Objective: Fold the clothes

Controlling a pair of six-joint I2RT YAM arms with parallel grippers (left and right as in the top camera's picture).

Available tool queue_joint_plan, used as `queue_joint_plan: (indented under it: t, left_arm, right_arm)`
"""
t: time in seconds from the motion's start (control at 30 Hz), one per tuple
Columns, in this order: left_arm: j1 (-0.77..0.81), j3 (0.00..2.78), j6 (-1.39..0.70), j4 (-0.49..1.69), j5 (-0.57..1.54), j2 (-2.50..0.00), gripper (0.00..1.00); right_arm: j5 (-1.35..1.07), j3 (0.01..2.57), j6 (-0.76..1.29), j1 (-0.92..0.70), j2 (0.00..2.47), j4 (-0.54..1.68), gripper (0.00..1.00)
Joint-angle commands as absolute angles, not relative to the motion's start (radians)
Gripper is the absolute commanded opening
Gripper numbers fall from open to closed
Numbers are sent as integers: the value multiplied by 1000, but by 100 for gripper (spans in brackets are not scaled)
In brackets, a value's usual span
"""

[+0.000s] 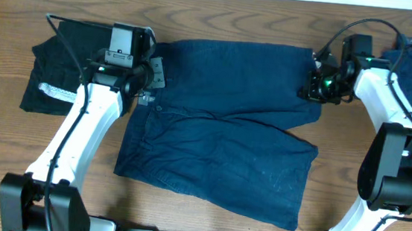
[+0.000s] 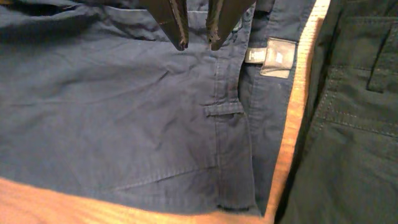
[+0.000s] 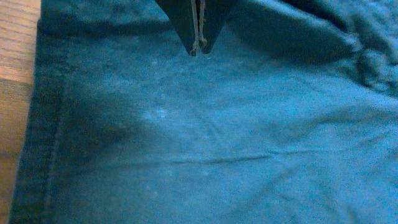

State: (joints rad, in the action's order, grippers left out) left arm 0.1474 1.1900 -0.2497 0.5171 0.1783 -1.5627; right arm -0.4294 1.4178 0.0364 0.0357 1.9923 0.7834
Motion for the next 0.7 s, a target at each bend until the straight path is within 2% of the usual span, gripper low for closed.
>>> queue_joint_plan:
  t: [0.0, 0.33, 0.5, 0.67]
  left_arm:
    - [142, 1199, -218, 522, 148, -1587, 14]
    - [141, 1197, -218, 531, 103, -1619, 14]
    - [141, 1197, -218, 533, 103, -1623, 14]
    - [141, 1197, -219, 532, 103, -1625, 14]
  right_arm:
    - [-354, 1400, 48, 16, 2021, 772, 1]
    - [-273, 1399, 54, 8, 2162, 698, 1]
    - [-114, 1399, 159, 29, 2207, 636, 1]
    - [-59, 1399, 163, 74, 2211, 550, 1]
